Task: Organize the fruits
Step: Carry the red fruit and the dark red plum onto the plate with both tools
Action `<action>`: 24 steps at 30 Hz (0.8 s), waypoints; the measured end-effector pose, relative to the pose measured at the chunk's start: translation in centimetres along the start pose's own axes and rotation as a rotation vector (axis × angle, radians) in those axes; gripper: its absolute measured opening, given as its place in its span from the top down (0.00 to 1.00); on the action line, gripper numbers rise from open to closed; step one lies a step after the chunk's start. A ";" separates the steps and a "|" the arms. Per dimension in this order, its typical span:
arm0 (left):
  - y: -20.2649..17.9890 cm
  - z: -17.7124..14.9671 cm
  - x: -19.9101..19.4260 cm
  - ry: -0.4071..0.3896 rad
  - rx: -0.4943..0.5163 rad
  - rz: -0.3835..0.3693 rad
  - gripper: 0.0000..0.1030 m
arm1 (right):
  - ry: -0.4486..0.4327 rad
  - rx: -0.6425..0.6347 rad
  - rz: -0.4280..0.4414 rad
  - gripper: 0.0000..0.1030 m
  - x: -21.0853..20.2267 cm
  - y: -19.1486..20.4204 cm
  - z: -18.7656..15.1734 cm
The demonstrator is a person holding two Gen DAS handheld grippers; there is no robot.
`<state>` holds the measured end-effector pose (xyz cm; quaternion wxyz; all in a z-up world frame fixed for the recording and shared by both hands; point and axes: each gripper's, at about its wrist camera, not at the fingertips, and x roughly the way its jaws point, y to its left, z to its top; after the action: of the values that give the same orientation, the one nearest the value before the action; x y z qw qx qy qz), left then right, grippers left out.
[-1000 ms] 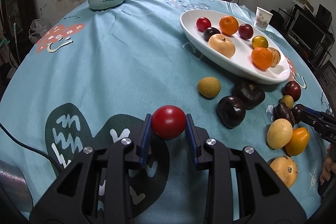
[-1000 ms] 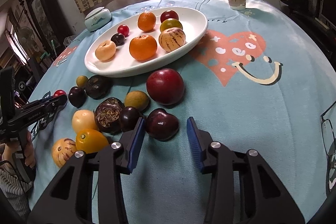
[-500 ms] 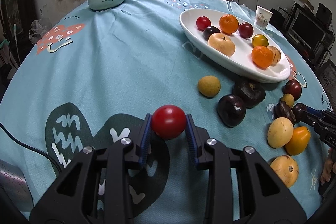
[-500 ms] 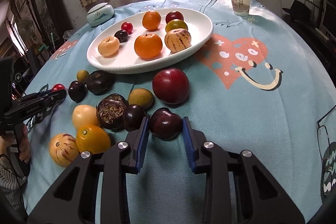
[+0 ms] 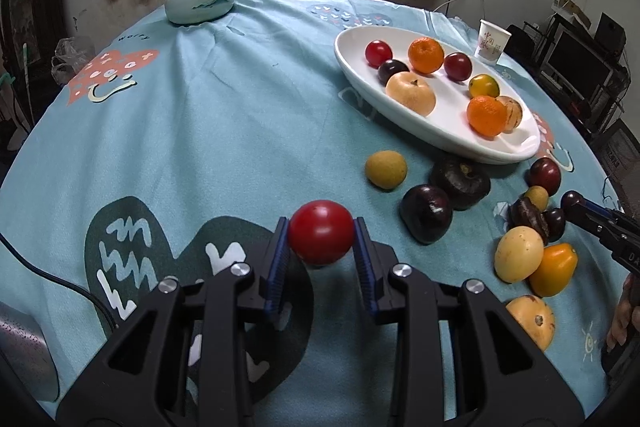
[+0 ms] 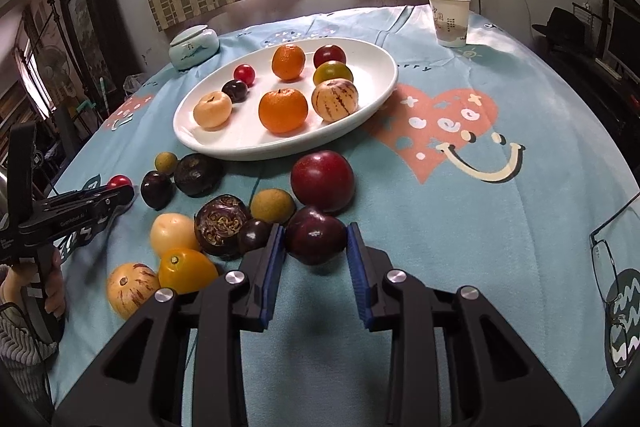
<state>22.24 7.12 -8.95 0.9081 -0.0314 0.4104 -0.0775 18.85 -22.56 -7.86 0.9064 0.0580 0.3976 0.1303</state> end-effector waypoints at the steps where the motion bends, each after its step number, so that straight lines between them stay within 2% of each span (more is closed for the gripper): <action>1: -0.1 0.0 -0.4 -0.015 0.003 -0.004 0.69 | -0.006 0.013 0.010 0.69 -0.2 -0.2 0.1; 4: -0.3 0.6 -2.4 -0.078 -0.007 -0.025 0.69 | -0.035 0.033 0.031 0.69 -1.4 -0.7 0.4; 7: -0.7 2.5 -4.8 -0.132 -0.015 -0.035 0.69 | -0.094 0.037 0.047 0.69 -3.9 -1.0 2.1; 10: -1.8 5.9 -8.0 -0.210 0.025 -0.018 0.69 | -0.214 0.010 0.047 0.69 -8.3 -0.6 5.7; 13: -3.2 10.2 -10.6 -0.289 0.041 -0.033 0.69 | -0.339 -0.026 0.058 0.69 -12.5 0.5 9.7; 16: -5.0 13.3 -11.2 -0.341 0.061 -0.038 0.69 | -0.441 -0.063 0.083 0.69 -15.0 2.2 13.5; 20: -7.2 15.2 -8.7 -0.338 0.067 -0.061 0.69 | -0.495 -0.085 0.100 0.69 -13.7 3.9 16.7; 24: -8.8 14.5 -3.1 -0.241 0.069 -0.111 0.69 | -0.395 -0.078 0.141 0.69 -7.4 4.3 18.2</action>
<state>30.13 -1.12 3.96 0.9457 -0.0319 0.2930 -0.1373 26.61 -20.51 10.61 0.9569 0.0751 0.2021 0.1946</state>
